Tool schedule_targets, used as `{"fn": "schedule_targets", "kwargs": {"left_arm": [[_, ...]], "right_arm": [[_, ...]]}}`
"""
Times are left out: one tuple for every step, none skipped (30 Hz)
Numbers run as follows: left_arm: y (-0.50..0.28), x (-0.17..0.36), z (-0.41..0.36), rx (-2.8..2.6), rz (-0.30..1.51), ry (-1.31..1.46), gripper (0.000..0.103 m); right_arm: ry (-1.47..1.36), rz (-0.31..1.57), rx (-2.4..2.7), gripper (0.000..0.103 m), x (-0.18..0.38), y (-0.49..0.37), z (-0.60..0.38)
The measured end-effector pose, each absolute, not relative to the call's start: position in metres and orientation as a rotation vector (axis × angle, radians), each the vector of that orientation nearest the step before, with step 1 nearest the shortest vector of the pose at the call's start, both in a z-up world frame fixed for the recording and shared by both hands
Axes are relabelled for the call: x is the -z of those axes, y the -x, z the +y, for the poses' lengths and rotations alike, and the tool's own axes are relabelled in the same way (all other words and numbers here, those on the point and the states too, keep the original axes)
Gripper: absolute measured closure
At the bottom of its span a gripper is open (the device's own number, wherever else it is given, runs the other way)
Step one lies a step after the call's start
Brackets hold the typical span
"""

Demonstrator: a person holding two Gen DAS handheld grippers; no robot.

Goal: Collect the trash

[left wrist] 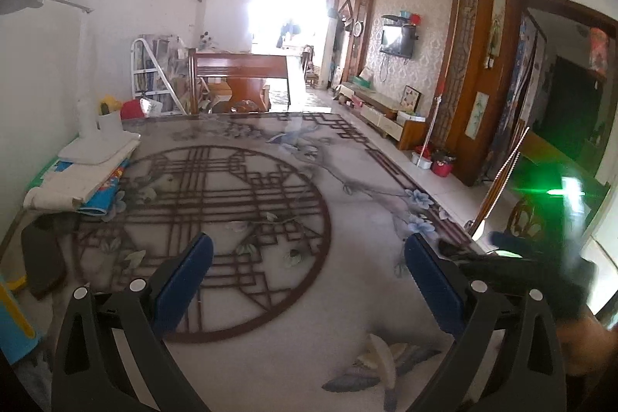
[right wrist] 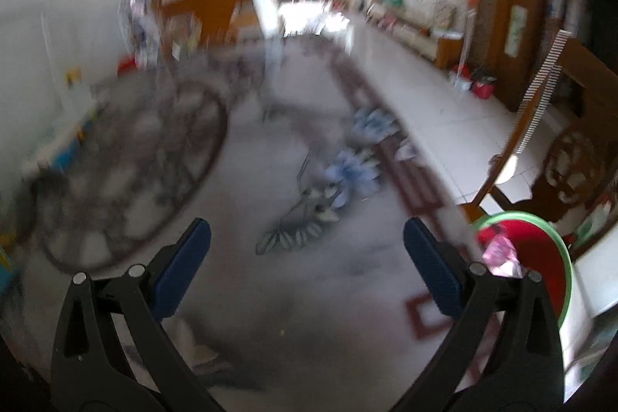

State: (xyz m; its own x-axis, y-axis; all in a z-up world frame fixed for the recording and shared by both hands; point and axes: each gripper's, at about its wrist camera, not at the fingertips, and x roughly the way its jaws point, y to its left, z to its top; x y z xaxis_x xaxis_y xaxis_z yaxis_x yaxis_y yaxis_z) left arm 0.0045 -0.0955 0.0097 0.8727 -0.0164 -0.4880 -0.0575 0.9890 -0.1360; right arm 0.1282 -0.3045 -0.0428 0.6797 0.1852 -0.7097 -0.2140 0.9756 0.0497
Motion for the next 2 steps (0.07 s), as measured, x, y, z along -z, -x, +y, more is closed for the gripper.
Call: {"fn": "schedule_targets", "kwargs": {"left_arm": [[-0.0046,-0.0081,-0.0932,-0.038,0.508,0.148,0.008],[-0.0051,-0.0069,-0.0911,-0.048,0.505,0.150,0.008]], "right_arm": [[0.066,0.831,-0.258,0.005,0.0536,-0.1427,-0.2949],[0.091,0.850,-0.273,0.005,0.0612,-0.1525,-0.2884]]}}
